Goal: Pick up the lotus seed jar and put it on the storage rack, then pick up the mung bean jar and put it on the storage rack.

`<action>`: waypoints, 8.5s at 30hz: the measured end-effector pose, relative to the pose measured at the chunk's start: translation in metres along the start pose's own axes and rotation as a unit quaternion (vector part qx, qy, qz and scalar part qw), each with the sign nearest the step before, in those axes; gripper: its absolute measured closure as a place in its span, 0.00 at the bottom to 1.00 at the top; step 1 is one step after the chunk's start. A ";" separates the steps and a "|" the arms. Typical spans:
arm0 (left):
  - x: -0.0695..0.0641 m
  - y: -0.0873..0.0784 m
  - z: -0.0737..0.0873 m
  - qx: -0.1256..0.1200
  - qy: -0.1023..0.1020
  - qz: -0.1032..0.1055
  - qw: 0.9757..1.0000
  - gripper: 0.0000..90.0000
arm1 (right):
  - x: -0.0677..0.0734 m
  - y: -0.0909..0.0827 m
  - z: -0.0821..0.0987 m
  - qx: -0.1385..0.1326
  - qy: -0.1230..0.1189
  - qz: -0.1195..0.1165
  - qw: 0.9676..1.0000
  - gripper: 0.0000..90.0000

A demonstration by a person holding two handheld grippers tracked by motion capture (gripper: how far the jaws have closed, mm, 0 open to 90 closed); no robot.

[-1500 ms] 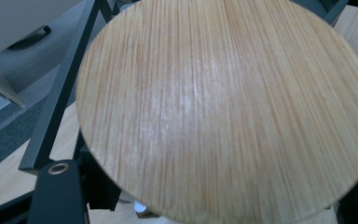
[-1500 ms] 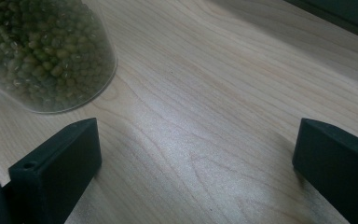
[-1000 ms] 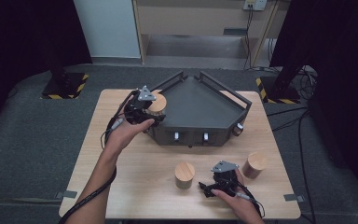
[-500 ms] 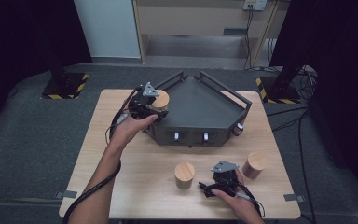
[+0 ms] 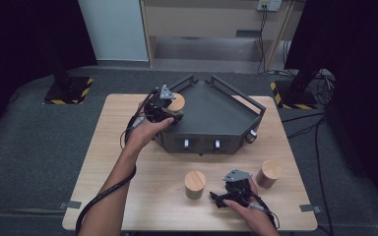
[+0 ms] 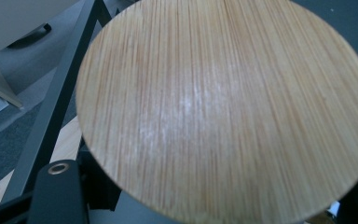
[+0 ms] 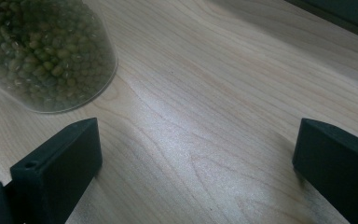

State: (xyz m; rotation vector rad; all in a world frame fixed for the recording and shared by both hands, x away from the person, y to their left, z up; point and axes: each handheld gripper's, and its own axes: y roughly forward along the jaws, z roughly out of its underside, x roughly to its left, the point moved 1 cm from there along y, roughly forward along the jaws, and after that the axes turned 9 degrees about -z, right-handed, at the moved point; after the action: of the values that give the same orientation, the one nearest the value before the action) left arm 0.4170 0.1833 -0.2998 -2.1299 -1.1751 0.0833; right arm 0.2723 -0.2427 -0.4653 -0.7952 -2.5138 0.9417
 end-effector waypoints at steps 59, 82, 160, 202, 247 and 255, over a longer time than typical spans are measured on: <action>0.019 0.042 0.009 0.025 -0.060 0.048 0.997 0.27 | 0.000 0.000 0.000 0.000 -0.001 0.000 1.000 0.02; 0.006 0.006 0.019 0.012 -0.039 0.010 0.999 0.06 | 0.000 0.000 0.000 0.001 -0.001 -0.001 1.000 0.02; -0.048 -0.076 0.161 0.034 -0.064 0.002 0.997 0.02 | 0.000 0.000 0.000 0.000 -0.001 0.000 1.000 0.02; -0.056 -0.063 0.232 0.075 -0.111 -0.001 0.991 0.02 | 0.000 0.000 0.000 0.001 -0.001 0.001 1.000 0.02; -0.058 -0.060 0.242 0.066 -0.107 -0.005 0.992 0.01 | 0.012 -0.006 -0.006 0.011 -0.015 -0.012 1.000 0.03; -0.058 -0.060 0.242 0.066 -0.107 -0.006 0.992 0.01 | 0.017 -0.013 -0.009 0.005 -0.022 -0.027 0.999 0.04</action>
State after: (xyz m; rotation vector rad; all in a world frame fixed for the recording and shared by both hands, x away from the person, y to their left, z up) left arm 0.2510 0.2901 -0.4629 -2.0342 -1.2655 0.3819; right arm 0.2588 -0.2360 -0.4479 -0.7077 -2.5532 0.9624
